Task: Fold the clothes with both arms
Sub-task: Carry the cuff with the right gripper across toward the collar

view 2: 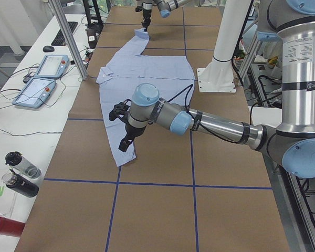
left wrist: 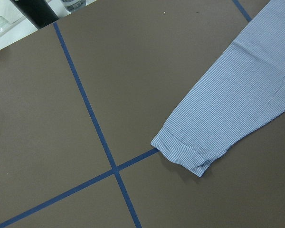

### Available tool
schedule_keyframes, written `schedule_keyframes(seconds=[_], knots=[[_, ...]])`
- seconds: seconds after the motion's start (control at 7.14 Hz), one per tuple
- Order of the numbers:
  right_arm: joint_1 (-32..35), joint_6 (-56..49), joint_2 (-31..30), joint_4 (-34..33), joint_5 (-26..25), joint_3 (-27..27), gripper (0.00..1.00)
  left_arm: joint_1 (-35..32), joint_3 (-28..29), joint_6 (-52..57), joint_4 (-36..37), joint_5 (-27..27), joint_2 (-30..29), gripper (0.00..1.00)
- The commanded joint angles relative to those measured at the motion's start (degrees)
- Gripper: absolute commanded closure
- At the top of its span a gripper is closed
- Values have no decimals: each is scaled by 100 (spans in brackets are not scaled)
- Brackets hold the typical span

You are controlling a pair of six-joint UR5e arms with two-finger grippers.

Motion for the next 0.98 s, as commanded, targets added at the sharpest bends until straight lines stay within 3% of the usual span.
schedule_keyframes(seconds=[0.0,0.14,0.42,0.7,0.84], knots=[[-451,77,1283,-1069,-146,16,100,-2,-86,3,4,-1,57,0],[-898,399,1837,-1484,-477,-36,100,-2,-103,3,4,-1,57,0],[-1628,1382,2761,-1515,-1329,-334,100,-2,-121,3,-5,-1,57,0],[-2122,1536,3894,-1454,-1980,-1227,100,-2,-130,-5,-5,-1,57,0],[-2185,1562,4126,-1445,-2010,-1423,100,7,-130,-6,-5,-1,57,0]])
